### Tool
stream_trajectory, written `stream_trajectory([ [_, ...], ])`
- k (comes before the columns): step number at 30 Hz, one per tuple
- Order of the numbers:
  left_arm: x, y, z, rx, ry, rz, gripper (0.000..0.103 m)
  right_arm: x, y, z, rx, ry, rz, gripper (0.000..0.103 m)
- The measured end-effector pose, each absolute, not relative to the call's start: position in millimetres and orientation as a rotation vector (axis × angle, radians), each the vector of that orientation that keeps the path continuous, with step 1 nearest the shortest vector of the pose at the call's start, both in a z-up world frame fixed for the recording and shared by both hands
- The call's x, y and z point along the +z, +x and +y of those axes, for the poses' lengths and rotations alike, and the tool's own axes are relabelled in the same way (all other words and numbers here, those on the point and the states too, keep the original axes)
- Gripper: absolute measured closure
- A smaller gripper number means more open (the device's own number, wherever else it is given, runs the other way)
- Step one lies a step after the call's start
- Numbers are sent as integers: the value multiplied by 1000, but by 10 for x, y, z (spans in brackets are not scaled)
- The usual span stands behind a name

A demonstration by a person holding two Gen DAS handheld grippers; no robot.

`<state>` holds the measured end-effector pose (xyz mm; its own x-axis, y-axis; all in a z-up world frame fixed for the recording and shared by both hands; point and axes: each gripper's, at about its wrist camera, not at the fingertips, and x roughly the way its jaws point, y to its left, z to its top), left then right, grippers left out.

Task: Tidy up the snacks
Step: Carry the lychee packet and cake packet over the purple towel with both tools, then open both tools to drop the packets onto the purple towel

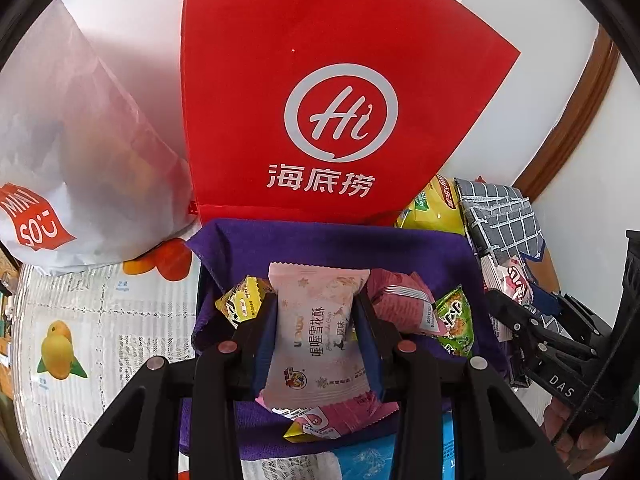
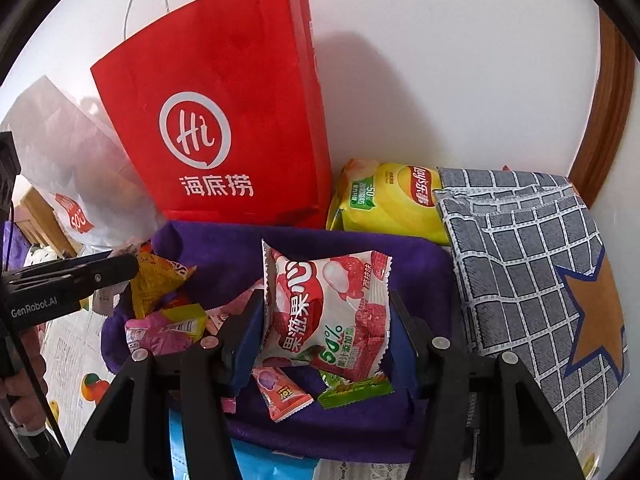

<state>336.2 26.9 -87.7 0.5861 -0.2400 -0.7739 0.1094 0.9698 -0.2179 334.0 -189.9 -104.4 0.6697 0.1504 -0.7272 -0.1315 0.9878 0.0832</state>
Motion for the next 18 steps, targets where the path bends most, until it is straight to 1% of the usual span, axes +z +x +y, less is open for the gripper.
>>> stream_trajectory([
  [9,-899,3373,258,-204,-155,932,67,-1057,3329,-1822,180,-11,830,45],
  [18,-938,3395,271,-198,-160,943,67,-1217,3395,-1778,165,-59,904,45],
])
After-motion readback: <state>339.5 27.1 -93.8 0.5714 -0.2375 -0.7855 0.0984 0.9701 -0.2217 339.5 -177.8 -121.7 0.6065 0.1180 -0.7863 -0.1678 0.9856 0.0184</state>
